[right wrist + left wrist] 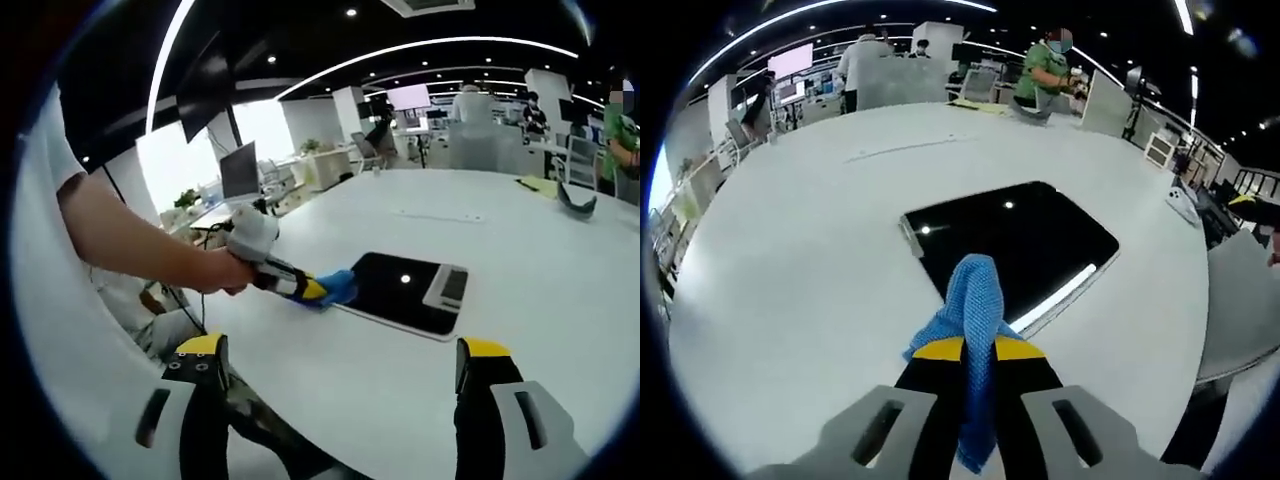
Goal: Wipe the mirror surface with the cleaning cloth until all visible marks leave the cleaned area.
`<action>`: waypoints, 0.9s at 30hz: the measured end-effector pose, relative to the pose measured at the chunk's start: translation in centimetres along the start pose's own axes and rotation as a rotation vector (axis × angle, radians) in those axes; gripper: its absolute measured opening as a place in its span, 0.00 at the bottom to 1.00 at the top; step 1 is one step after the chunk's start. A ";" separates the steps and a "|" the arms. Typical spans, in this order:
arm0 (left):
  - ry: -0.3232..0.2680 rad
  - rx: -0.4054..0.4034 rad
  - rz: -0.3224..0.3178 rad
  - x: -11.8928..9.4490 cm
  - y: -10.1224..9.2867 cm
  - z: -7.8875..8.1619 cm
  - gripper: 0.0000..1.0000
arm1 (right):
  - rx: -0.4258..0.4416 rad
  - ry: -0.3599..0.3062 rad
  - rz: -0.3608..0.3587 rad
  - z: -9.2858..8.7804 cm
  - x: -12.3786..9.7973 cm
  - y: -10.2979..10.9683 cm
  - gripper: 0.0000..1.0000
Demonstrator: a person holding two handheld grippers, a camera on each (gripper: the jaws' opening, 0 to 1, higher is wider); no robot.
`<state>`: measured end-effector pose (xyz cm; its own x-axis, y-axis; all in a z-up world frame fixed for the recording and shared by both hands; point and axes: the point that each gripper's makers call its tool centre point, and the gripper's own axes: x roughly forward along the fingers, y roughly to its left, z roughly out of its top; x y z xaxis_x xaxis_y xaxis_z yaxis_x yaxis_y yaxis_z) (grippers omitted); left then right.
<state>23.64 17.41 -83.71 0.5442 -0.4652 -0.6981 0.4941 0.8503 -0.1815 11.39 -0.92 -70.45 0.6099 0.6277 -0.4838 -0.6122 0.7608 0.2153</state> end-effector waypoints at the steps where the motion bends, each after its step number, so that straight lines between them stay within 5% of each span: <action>1: 0.000 -0.004 0.001 -0.2 0.1 -0.1 0.07 | 0.000 0.001 0.002 0.0 0.1 0.0 0.94; 12: -0.047 0.007 0.018 -4.0 0.8 -1.0 0.07 | 0.005 0.000 0.026 0.2 1.2 0.5 0.94; 27: -0.034 0.018 0.023 -9.1 -0.1 -6.3 0.07 | 0.002 0.002 0.050 0.4 2.7 1.0 0.93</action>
<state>14.37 23.05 -81.70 0.5782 -0.4540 -0.6779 0.4933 0.8563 -0.1528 12.67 1.63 -71.19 0.5774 0.6648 -0.4741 -0.6411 0.7287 0.2410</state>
